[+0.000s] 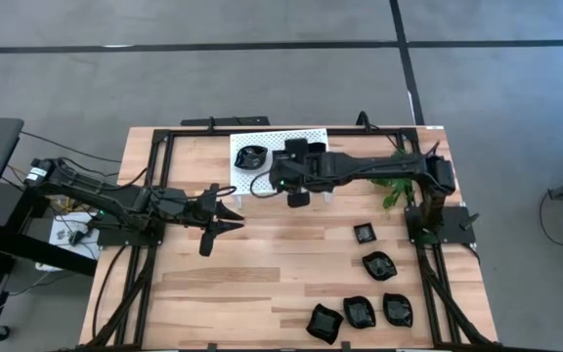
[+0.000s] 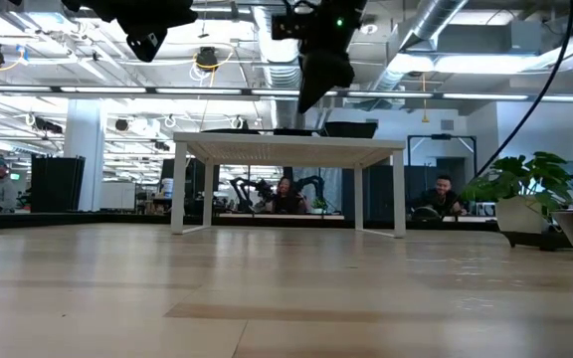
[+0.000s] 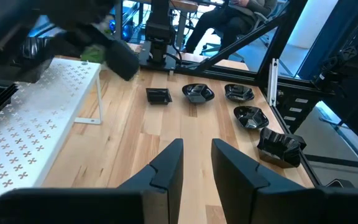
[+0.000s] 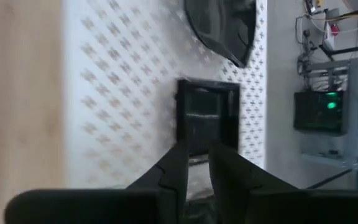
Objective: Pick & Place Mini shaped plates
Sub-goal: Stack the square plate on top of the square plate on the shelf
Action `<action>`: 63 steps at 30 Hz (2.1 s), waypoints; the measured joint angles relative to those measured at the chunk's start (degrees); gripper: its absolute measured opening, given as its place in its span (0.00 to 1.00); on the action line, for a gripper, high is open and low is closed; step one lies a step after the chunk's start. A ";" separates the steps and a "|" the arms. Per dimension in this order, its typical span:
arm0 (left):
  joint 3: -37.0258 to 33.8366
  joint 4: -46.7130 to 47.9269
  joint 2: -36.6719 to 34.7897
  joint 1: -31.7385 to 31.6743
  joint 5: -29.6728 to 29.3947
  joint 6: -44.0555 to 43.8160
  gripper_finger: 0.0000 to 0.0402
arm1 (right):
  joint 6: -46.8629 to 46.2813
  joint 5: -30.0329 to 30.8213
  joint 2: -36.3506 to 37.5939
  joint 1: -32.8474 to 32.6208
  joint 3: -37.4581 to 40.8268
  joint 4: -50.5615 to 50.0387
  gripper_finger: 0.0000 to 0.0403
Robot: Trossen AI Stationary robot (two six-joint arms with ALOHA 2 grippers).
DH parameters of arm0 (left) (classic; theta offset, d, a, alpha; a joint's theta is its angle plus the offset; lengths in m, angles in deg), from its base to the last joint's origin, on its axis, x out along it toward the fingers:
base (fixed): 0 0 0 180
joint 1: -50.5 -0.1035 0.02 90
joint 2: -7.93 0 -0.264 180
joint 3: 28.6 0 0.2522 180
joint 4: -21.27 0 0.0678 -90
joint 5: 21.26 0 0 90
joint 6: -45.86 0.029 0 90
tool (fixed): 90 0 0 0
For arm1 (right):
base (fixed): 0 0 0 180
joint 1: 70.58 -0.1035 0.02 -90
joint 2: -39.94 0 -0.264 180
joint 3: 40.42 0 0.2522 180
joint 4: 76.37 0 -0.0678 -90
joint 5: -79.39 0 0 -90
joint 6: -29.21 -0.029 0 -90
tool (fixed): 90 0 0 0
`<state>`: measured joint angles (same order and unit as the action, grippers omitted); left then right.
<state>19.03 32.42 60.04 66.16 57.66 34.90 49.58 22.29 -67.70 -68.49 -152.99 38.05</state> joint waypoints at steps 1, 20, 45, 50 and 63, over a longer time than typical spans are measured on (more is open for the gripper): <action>0.00 0.00 0.00 0.00 -0.02 0.02 0.21 | -1.87 -0.04 -0.07 -1.00 -0.50 -1.29 0.14; 0.00 0.04 0.00 0.17 -0.02 0.00 0.21 | -40.61 -5.30 1.41 -28.40 -13.53 -38.19 0.14; 0.00 -0.44 0.02 -0.09 -0.04 0.85 0.21 | -65.80 10.50 33.78 -43.95 39.52 -4.09 0.14; 0.00 -0.44 0.02 -0.09 -0.02 0.87 0.21 | -61.88 1.36 33.38 -38.78 39.50 -0.64 0.14; 0.00 -1.33 0.02 -0.09 -0.04 0.87 0.21 | -68.40 -17.35 33.29 -27.89 44.36 -8.92 0.27</action>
<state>19.03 31.08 60.07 66.07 57.62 35.78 -18.82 4.95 -34.41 -96.38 -108.62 29.12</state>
